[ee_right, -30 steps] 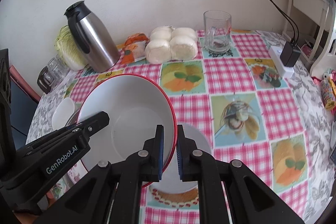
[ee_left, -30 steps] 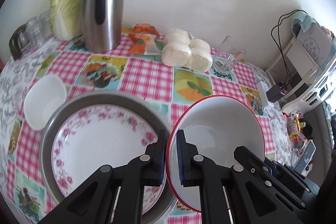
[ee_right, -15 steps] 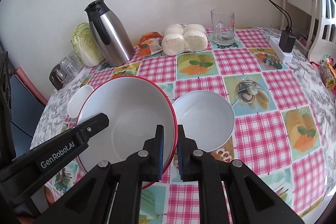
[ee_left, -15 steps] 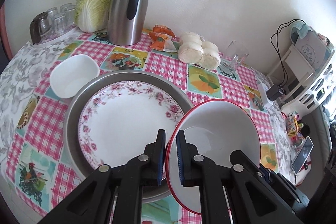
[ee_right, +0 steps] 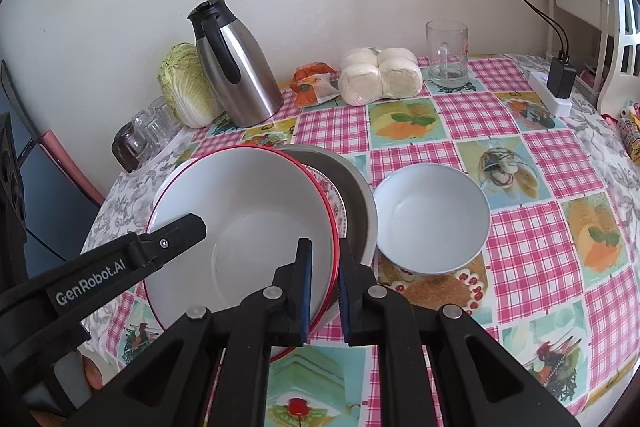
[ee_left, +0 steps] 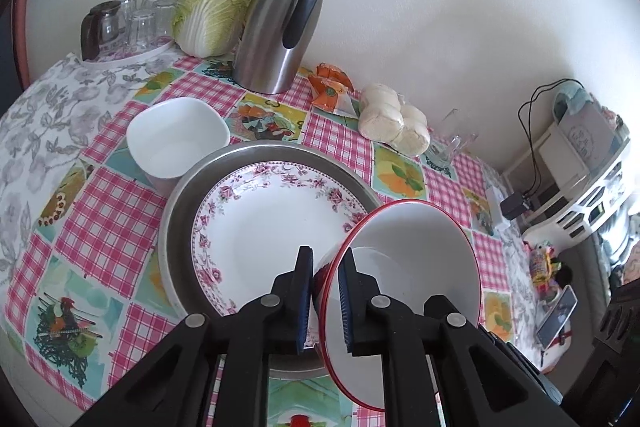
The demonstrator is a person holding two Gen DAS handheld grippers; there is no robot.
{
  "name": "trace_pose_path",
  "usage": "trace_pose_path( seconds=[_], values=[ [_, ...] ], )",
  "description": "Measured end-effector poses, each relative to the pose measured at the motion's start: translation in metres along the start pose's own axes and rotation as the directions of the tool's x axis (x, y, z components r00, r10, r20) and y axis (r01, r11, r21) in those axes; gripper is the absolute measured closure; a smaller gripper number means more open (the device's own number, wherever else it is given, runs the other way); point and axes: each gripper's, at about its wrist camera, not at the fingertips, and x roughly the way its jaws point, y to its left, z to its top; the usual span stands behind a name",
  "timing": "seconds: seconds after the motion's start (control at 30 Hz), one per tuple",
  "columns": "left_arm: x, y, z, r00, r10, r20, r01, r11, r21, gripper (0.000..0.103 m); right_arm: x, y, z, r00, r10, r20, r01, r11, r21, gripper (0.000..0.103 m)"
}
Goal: Organize plates and bowls
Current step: 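Lift and carry the red-rimmed bowl over the steel basin with both grippers, then lower the red-rimmed bowl onto the floral plate in the basin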
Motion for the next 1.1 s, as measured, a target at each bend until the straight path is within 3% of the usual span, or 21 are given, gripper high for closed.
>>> trace_pose_path(
  seconds=[0.63,1.1],
  values=[
    [-0.005,0.023,0.02,0.997,-0.063,0.048,0.066,0.996,-0.058,0.089,0.009,0.017,0.014,0.999,0.033,0.043,-0.033,0.999,-0.014,0.09],
    [0.027,0.033,0.031,0.999,-0.044,0.017,0.046,0.995,-0.09,0.087,0.042,0.013,0.019,0.999,0.043,0.013,-0.043,0.999,-0.009,0.09]
  ],
)
